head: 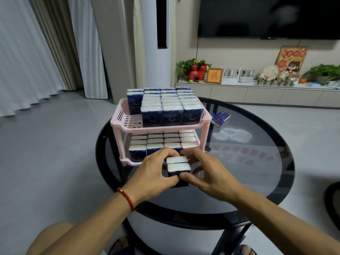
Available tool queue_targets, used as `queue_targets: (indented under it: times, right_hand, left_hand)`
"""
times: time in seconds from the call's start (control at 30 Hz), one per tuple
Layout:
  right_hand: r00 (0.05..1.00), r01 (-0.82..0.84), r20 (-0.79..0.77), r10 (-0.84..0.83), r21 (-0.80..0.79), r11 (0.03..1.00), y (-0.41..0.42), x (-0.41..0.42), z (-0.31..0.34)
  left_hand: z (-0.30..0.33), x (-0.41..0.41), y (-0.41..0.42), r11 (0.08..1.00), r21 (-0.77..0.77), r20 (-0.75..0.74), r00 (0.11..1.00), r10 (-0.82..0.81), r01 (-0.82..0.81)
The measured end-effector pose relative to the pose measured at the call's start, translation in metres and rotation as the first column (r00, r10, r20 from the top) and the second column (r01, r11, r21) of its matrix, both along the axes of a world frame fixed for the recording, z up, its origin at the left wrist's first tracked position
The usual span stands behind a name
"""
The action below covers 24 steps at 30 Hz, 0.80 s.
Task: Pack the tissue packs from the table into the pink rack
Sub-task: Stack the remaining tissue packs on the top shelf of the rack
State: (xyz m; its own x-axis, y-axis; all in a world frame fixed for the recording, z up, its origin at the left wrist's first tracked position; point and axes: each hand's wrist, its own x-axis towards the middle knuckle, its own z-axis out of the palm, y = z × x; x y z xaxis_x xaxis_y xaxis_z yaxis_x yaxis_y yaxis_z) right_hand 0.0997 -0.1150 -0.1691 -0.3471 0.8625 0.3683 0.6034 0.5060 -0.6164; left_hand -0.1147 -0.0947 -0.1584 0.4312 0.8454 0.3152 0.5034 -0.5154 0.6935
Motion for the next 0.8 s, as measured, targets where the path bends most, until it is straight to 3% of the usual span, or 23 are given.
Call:
queue_targets:
  times: [0.2,0.37,0.5,0.8]
  right_hand:
    - [0.972,0.072,-0.228,-0.051,0.085,0.994,-0.001,-0.01,0.025]
    - [0.975,0.134,-0.192,-0.115,0.087,0.987,0.008,-0.014,0.024]
    - [0.988,0.11,-0.125,-0.096,0.108,0.988,0.01,-0.016,0.02]
    - [0.996,0.077,-0.052,-0.069,0.17,0.982,0.016,-0.012,0.015]
  left_hand:
    - [0.062,-0.057,-0.012,0.996,-0.025,0.086,0.993,0.085,-0.083]
    - [0.121,-0.096,0.002,0.99,-0.043,0.247,0.959,0.14,-0.134]
    - [0.15,-0.104,0.039,0.977,0.023,0.183,0.961,0.205,-0.213]
    - [0.133,-0.078,0.116,0.961,-0.084,0.037,0.962,0.269,-0.265]
